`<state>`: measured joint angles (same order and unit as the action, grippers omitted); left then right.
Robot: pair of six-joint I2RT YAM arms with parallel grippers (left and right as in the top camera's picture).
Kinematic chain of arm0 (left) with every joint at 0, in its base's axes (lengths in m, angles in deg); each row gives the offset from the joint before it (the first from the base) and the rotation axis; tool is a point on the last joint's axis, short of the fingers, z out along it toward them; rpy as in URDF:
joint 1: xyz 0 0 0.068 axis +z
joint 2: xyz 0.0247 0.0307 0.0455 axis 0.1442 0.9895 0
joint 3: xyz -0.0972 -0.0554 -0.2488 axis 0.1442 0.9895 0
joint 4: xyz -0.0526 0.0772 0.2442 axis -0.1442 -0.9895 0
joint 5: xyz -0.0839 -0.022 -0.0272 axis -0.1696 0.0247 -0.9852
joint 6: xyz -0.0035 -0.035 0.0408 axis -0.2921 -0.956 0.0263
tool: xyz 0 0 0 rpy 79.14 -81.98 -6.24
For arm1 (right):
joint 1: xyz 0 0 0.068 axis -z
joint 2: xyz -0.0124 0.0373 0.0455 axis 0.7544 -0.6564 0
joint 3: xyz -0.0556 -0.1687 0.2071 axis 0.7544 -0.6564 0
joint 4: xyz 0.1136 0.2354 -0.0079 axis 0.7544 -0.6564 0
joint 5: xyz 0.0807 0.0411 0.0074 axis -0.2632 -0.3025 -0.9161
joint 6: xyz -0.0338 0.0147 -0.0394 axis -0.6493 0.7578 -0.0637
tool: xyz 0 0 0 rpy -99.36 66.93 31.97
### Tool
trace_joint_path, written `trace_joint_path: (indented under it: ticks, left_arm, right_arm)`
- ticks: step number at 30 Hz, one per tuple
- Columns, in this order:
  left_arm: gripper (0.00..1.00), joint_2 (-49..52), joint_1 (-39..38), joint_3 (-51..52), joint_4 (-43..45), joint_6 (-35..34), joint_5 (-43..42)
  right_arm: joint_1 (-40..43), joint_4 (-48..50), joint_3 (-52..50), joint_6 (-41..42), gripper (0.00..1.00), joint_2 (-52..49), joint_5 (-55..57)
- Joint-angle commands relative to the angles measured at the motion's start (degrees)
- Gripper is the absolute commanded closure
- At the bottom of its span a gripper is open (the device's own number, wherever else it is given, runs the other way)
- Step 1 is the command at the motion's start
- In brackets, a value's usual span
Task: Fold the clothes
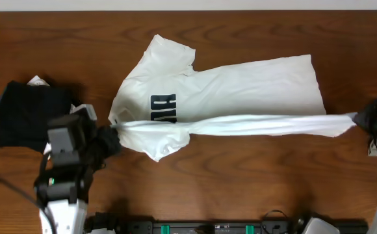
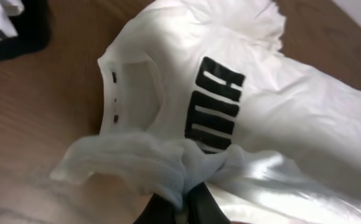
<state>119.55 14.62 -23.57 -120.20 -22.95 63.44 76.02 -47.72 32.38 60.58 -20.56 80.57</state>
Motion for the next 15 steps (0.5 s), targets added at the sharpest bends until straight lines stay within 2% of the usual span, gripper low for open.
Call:
trace_joint_path:
  ticks: [1,15]
  left_arm:
    - [0.94,5.31,0.35,-1.38,2.71,-0.44,1.92]
    - [0.94,23.43,0.35,-1.38,14.95,-0.44,1.9]
  right_arm:
    - [-3.04,2.75,0.09,-0.33,0.99,-3.96,0.85]
    - [-7.87,13.9,0.09,-0.33,0.99,-19.04,0.85]
